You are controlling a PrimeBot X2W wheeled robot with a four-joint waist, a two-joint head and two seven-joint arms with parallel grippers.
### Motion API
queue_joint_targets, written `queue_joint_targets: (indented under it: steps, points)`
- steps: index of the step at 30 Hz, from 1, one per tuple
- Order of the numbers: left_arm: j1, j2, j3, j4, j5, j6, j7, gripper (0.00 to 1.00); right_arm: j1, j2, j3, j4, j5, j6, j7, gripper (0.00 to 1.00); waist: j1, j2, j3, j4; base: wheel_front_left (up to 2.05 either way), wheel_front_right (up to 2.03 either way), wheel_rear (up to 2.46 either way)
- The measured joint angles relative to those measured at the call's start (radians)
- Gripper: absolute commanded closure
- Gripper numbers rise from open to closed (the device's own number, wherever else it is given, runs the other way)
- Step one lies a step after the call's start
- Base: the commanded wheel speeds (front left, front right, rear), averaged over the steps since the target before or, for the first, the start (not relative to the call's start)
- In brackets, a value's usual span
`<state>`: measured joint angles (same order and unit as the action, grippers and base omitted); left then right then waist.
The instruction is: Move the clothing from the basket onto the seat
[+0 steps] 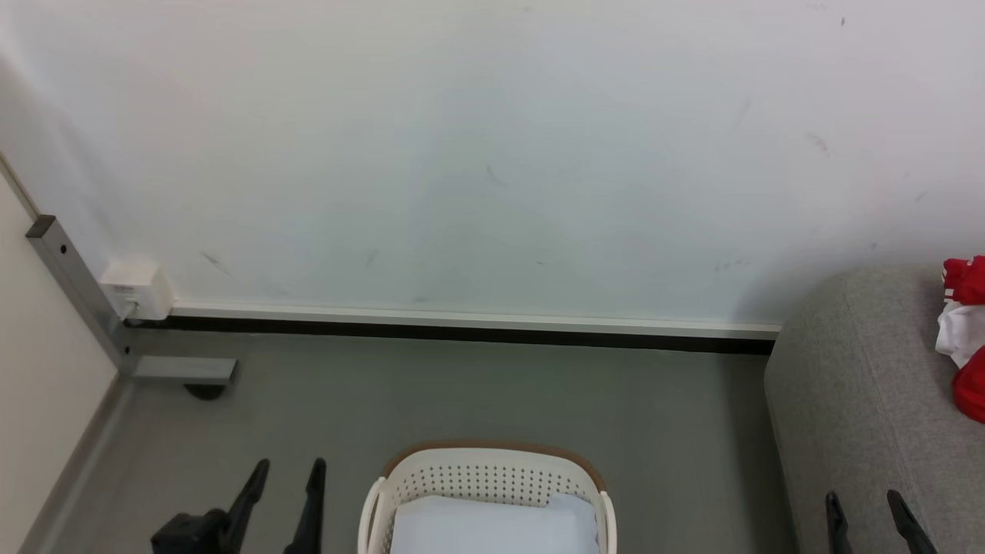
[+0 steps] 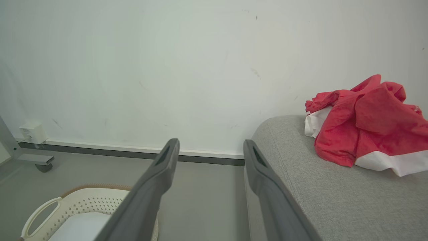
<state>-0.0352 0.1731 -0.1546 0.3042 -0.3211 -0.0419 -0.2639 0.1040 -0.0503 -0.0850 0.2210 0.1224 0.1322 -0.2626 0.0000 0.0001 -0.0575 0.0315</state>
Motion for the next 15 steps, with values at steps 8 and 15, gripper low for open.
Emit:
queue_joint_targets:
  steps: [8, 15]
  points:
    - [0.001, -0.035, 0.061, 0.006, 0.049, -0.037, 0.0, 0.0, 0.0, 0.0, 0.007, 0.0, 0.002, 0.0, 0.0, 0.0, 0.0, 0.0, 0.0, -0.014, 0.0, 0.0, 0.0]
    - [0.006, -0.058, 0.079, 0.021, 0.063, -0.059, 0.001, 1.0, 0.002, 0.002, 0.008, 0.016, 0.002, 0.0, 0.002, 1.0, 0.0, 0.0, 0.001, -0.018, 0.0, 0.0, 0.0]
